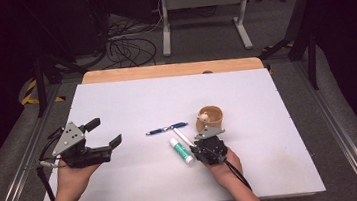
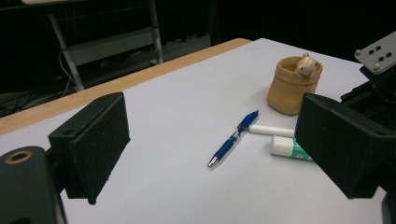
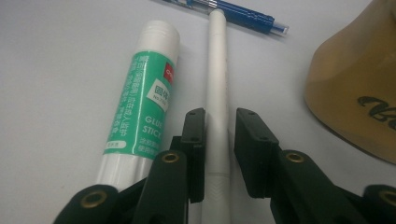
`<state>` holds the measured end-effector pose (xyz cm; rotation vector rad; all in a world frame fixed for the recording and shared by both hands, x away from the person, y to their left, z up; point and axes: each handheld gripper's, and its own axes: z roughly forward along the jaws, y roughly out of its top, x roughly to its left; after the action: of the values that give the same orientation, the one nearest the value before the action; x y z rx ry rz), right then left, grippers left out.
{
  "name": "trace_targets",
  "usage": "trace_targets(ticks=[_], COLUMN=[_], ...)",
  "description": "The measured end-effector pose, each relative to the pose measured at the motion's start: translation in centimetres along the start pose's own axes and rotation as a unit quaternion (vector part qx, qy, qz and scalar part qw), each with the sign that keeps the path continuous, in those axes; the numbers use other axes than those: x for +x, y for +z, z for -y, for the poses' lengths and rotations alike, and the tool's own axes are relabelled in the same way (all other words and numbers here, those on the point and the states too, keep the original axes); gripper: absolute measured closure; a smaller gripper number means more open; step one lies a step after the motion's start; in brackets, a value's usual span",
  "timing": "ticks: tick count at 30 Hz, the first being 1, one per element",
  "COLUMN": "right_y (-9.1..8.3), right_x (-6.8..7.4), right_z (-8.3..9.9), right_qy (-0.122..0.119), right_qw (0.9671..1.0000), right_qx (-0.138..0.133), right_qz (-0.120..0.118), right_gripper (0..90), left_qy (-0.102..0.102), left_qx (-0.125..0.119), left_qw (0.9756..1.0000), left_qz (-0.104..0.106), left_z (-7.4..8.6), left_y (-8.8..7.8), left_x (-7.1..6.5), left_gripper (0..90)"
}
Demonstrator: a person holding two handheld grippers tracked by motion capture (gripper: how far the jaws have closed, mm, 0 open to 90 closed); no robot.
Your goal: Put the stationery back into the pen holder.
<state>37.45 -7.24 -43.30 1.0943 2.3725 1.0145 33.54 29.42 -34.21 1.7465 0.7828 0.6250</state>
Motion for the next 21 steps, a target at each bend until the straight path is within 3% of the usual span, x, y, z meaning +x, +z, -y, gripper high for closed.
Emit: trace_targets(ticks=[21], right_y=[-0.09], right_x=[0.04], right_z=[0.01], right_qy=[-0.003], right_qw=[1.0000], right_qx=[0.004], right_qz=[-0.003], right_gripper=[77.5], left_qy=[0.001], left_qx=[0.000], left_qw=[1.0000], left_qz=[0.000], left_z=[-0.02], left_y=[0.00], left_x=[-0.03], left_gripper=[10.7])
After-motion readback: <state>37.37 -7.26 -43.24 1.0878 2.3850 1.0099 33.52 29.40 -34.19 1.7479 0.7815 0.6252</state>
